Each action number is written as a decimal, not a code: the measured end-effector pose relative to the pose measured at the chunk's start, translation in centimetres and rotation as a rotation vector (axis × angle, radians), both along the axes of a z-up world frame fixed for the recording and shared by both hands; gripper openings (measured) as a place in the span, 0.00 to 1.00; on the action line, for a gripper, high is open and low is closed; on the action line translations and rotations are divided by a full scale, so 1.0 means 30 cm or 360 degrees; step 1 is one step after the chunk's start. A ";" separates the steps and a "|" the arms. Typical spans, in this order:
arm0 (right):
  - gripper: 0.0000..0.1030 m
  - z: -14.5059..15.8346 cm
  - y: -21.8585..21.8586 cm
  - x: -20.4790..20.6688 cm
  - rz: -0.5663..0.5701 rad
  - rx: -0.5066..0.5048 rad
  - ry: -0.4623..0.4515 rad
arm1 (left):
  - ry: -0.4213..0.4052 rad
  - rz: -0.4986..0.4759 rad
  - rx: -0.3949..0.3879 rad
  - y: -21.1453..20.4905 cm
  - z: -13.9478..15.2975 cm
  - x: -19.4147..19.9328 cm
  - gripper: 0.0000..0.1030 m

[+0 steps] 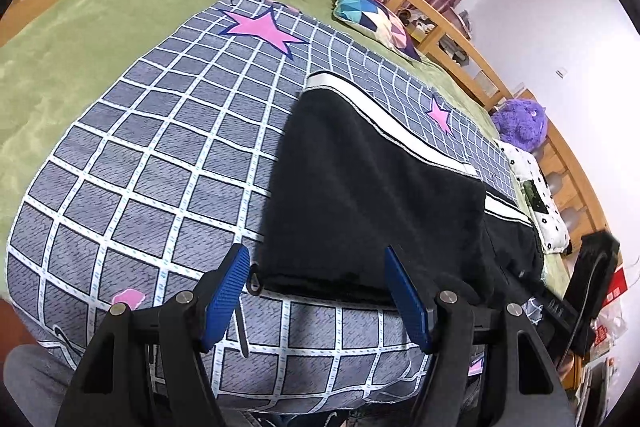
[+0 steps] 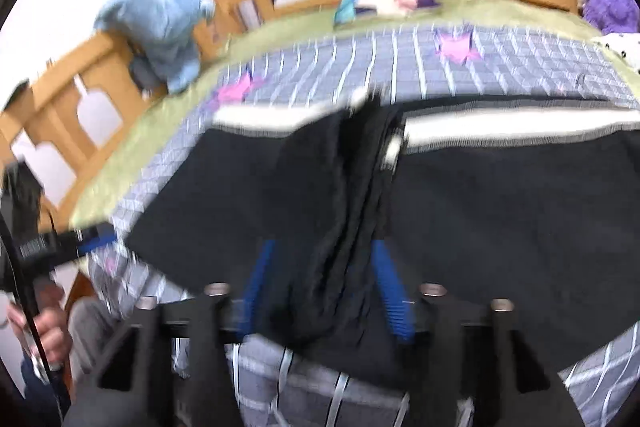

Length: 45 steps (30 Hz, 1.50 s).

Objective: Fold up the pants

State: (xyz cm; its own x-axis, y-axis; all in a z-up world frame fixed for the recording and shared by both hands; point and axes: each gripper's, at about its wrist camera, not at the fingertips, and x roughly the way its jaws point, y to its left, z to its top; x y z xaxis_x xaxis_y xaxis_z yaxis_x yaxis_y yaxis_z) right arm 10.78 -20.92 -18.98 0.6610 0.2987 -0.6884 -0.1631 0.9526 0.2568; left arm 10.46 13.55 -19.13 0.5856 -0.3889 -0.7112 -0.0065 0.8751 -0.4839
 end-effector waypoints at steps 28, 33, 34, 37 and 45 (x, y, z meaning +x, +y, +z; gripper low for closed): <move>0.44 0.026 -0.221 0.106 -0.0171 -0.0066 0.0005 | -0.0126 -0.0198 0.0287 -0.282 0.098 0.119 0.65; 0.44 -0.052 -0.114 -0.041 -0.0070 -0.0246 -0.0028 | -0.0041 -0.0233 0.0567 -0.358 -0.066 0.103 0.65; 0.44 -0.102 -0.104 -0.061 -0.0061 -0.0285 0.0012 | -0.0072 -0.0251 0.0638 -0.375 -0.088 0.087 0.66; 0.45 -0.161 -0.082 -0.108 -0.0054 -0.0362 -0.0033 | -0.0171 -0.0313 0.0811 -0.416 -0.082 0.043 0.66; 0.55 0.046 -0.100 -0.023 0.0032 -0.0374 -0.0240 | -0.0151 -0.0282 0.0555 -0.351 0.033 0.182 0.66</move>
